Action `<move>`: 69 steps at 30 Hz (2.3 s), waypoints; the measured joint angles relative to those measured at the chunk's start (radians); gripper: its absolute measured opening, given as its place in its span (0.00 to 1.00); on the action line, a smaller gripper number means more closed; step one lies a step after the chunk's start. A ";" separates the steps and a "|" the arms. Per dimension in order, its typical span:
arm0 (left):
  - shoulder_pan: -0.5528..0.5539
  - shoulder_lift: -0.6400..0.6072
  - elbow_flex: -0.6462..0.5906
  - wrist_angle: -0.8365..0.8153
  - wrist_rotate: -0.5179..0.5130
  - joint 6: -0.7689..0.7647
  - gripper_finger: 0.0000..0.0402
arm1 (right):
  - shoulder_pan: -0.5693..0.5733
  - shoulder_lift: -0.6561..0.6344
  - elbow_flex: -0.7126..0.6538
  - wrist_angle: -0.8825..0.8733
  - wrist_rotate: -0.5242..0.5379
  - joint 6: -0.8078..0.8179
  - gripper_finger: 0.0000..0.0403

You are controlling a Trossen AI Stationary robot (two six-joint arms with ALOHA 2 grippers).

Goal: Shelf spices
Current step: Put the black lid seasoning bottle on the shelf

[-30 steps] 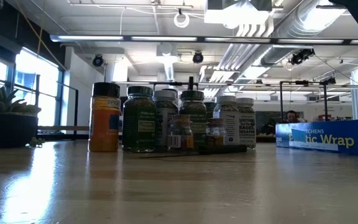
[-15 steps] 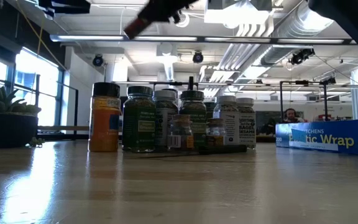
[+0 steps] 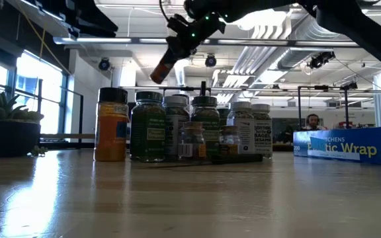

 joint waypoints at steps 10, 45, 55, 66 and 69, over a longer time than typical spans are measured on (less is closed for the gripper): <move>0.173 0.195 -0.058 -0.034 0.179 -0.086 0.36 | -0.055 0.015 0.001 -0.253 -0.098 -0.037 0.47; 0.552 0.806 0.088 0.349 0.378 0.119 0.35 | -0.052 0.131 0.000 -0.349 -0.057 0.028 0.47; 0.552 0.901 0.088 0.484 0.378 0.163 0.35 | -0.047 0.129 0.000 -0.365 -0.083 0.027 0.48; 0.552 0.954 0.088 0.559 0.380 0.189 0.35 | -0.047 0.127 0.000 -0.411 -0.116 0.023 0.49; 0.552 0.962 0.088 0.562 0.382 0.189 0.35 | -0.044 0.127 0.000 -0.418 -0.131 0.009 0.50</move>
